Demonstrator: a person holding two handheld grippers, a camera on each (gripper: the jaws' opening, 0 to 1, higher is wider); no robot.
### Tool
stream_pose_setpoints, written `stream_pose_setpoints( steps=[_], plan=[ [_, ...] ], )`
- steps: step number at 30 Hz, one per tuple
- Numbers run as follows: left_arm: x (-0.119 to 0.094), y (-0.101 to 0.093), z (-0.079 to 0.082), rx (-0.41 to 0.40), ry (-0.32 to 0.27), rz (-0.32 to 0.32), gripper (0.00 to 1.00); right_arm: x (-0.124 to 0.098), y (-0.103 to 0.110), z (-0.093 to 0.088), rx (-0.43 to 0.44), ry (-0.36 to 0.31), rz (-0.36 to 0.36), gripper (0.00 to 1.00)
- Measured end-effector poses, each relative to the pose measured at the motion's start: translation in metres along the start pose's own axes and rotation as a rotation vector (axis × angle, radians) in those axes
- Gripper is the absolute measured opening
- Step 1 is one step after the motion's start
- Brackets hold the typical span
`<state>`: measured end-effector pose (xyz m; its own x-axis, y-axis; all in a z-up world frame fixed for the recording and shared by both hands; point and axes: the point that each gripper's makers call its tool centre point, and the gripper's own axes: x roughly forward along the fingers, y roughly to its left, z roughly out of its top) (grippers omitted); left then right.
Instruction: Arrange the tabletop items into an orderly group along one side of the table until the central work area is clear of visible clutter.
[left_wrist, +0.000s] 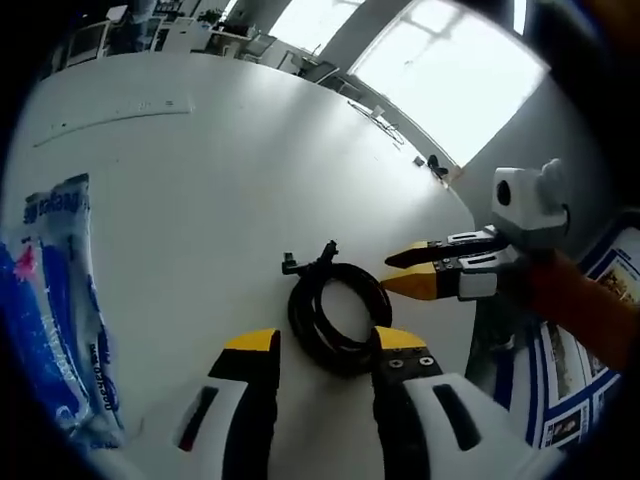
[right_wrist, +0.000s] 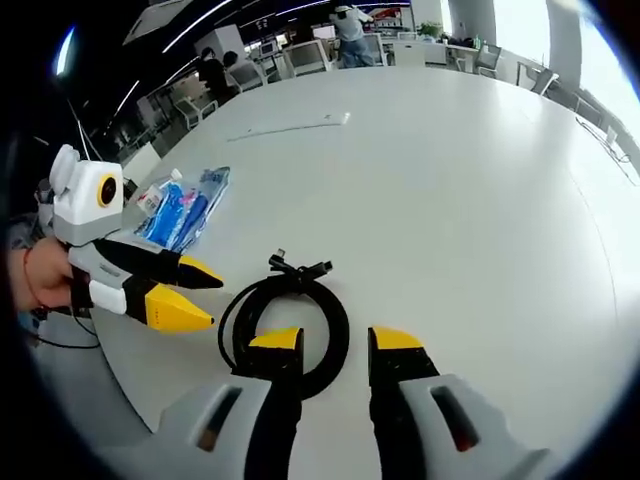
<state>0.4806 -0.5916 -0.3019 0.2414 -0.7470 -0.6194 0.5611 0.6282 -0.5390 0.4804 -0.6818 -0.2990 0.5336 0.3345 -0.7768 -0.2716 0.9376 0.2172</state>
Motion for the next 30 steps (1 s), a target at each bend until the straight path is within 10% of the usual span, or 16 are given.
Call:
stream_pose_setpoints(
  steps=[30],
  plan=[
    [-0.065, -0.001, 0.026, 0.125, -0.094, -0.005, 0.56, -0.022, 0.05, 0.046, -0.123, -0.13, 0.125, 0.52]
  ],
)
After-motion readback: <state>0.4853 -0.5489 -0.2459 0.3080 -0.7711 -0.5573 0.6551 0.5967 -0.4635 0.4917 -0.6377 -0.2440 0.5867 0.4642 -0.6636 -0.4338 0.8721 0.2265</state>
